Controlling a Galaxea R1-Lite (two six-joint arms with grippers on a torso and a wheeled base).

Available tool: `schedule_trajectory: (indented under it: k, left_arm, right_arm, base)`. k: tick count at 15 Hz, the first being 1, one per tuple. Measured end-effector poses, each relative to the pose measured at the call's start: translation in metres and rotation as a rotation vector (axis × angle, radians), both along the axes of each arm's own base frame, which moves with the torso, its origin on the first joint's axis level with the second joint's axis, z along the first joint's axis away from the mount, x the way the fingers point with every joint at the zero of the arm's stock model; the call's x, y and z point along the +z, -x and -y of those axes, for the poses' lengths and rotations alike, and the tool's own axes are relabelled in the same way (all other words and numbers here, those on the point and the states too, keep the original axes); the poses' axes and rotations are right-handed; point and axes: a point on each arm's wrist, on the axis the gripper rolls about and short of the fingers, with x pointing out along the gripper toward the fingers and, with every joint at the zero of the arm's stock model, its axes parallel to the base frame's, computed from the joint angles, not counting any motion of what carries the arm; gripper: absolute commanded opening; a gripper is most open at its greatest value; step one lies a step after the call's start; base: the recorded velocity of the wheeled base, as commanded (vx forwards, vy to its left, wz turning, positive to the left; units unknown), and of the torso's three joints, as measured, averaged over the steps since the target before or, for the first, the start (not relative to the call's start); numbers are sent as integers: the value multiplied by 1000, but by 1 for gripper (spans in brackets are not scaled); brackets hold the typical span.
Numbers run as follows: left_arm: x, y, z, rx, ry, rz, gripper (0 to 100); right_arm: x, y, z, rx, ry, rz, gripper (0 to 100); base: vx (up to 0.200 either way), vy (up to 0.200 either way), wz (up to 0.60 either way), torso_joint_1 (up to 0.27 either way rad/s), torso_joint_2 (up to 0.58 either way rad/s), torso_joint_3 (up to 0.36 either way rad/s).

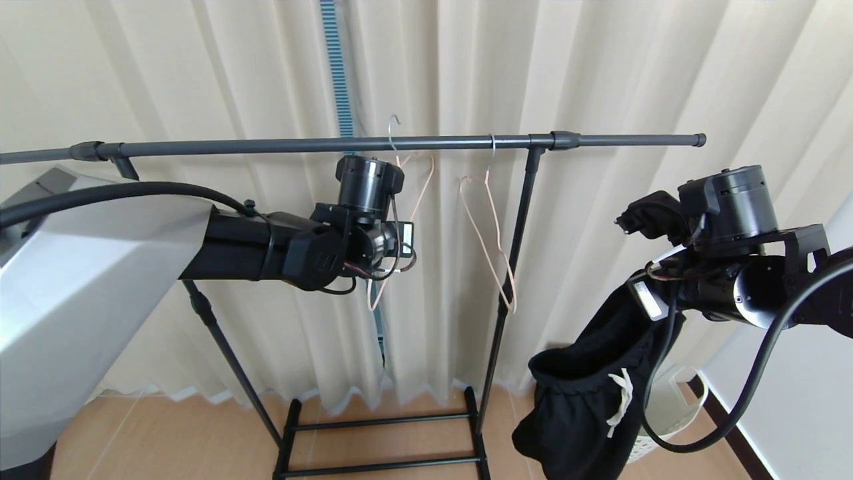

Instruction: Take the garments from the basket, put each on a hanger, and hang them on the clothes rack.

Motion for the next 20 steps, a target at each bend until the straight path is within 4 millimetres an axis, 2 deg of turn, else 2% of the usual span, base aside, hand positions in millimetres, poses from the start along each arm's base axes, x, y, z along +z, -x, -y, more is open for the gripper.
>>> schedule_trajectory:
  k: [3, 5, 7, 10, 14, 17, 20]
  left_arm:
    - [4, 23, -9, -15, -17, -26, 0]
    - [4, 46, -21, -24, -40, -54, 0]
    - [5, 74, -38, -41, -66, -58, 0]
    - [-5, 122, -69, -110, -87, -68, 0]
    - [-22, 177, -108, -205, -19, -17, 0]
    - [-25, 198, -122, -221, 12, 45, 0]
    - [-25, 205, -125, -230, 27, 75, 0]
  right_arm:
    - [0, 0, 1, -1, 0, 1, 0]
    - [1, 1, 1, -1, -1, 1, 0]
    - [3, 3, 1, 3, -7, 9, 0]
    - [8, 10, 2, 11, -15, 24, 0]
    - [25, 33, -6, 69, -31, 77, 0]
    - [23, 43, -13, 108, -32, 74, 0]
    - [19, 43, -15, 114, -27, 61, 0]
  base:
    - [0, 0, 0, 0, 0, 0]
    - [0, 0, 0, 0, 0, 0]
    - [0, 0, 0, 0, 0, 0]
    - [0, 0, 0, 0, 0, 0]
    - [0, 0, 0, 0, 0, 0]
    - [0, 0, 0, 0, 0, 0]
    - [0, 0, 0, 0, 0, 0]
